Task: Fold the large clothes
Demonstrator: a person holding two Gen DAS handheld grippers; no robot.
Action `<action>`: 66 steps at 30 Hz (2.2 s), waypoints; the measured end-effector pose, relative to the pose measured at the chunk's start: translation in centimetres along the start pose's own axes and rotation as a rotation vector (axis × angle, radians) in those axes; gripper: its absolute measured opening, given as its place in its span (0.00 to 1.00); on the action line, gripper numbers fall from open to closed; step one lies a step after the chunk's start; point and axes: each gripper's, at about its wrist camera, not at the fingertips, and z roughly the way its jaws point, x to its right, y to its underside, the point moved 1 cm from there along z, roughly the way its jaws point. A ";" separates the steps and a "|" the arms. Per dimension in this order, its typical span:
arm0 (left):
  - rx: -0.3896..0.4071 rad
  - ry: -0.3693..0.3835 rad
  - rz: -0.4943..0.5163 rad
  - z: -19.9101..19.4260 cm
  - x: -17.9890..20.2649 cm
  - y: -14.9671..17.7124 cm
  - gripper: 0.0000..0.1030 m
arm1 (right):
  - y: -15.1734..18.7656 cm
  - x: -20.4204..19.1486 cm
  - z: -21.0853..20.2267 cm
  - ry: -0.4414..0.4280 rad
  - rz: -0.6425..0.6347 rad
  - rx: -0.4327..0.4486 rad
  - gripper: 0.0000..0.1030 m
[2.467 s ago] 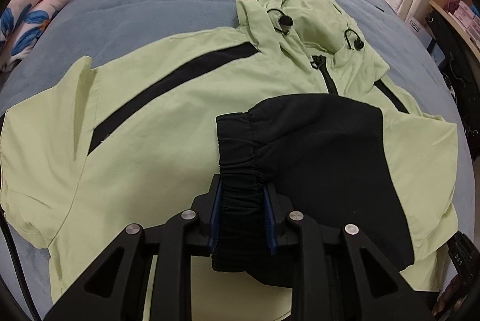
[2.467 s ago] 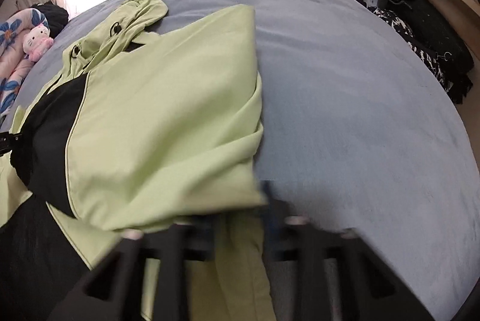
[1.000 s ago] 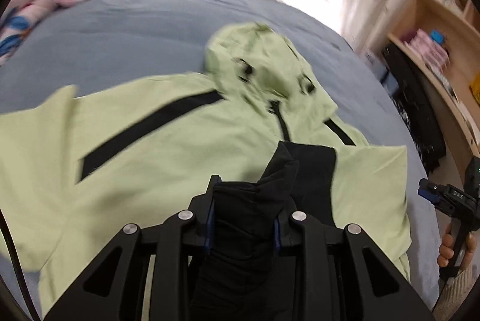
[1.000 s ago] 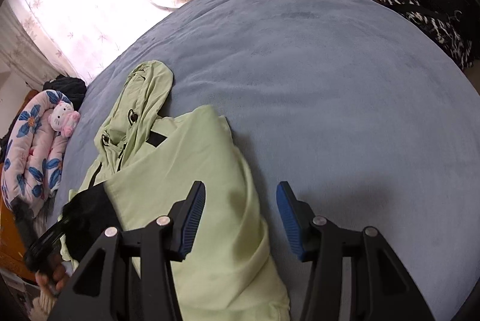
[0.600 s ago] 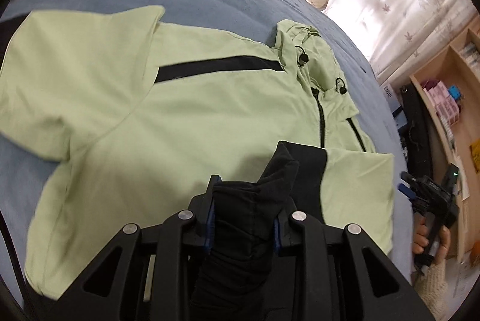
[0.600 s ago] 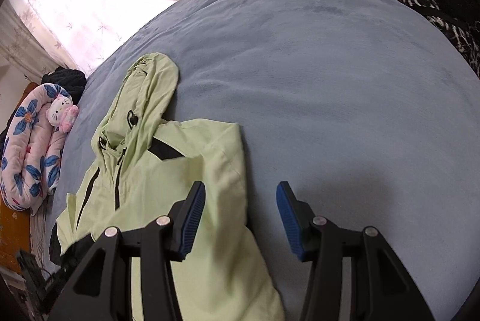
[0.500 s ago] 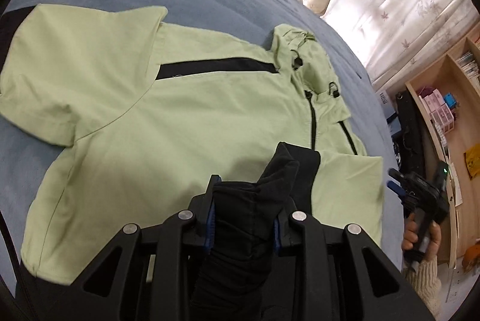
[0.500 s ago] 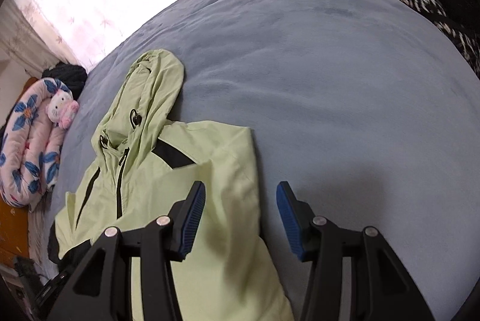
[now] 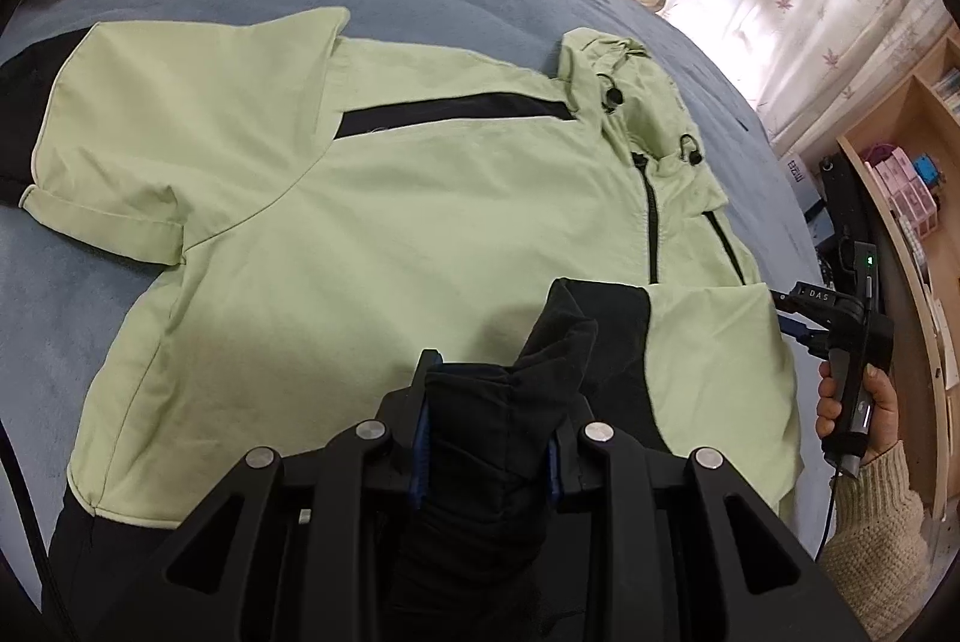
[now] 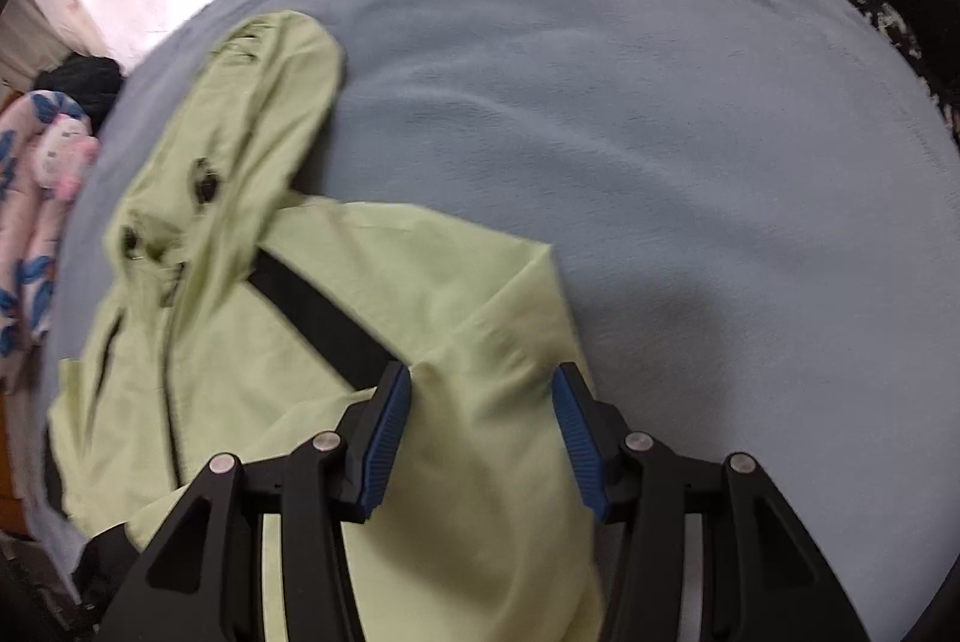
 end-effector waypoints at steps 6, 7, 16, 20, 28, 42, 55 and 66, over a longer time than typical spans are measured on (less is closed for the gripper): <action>-0.024 -0.006 -0.010 1.2 0.1 -0.1 0.26 | 0.1 0.1 2.3 0.049 -0.065 -0.033 0.42; -0.025 -0.005 -0.010 1.3 0.1 -0.1 0.26 | 0.1 0.0 2.2 0.049 -0.074 -0.025 0.34; 0.051 0.016 0.136 0.7 3.9 -2.7 0.26 | -0.4 5.7 -0.7 -0.052 0.029 0.099 0.08; 0.092 -0.005 0.197 2.6 5.9 -5.2 0.26 | -0.3 6.4 -0.4 -0.075 0.070 0.088 0.08; 0.044 -0.015 0.127 6.8 4.6 -7.7 0.26 | -1.2 5.2 -2.5 -0.085 0.058 0.081 0.32; 0.031 -0.008 0.116 6.4 3.7 -6.7 0.26 | -1.5 0.8 0.4 -0.075 -0.057 -0.081 0.36; 0.014 0.010 0.105 6.1 3.7 -7.4 0.27 | -0.7 0.8 -1.4 0.015 -0.057 0.059 0.02; 0.003 -0.003 0.208 10.7 8.4 -10.5 0.27 | -2.6 6.3 -3.0 0.027 0.076 0.180 0.02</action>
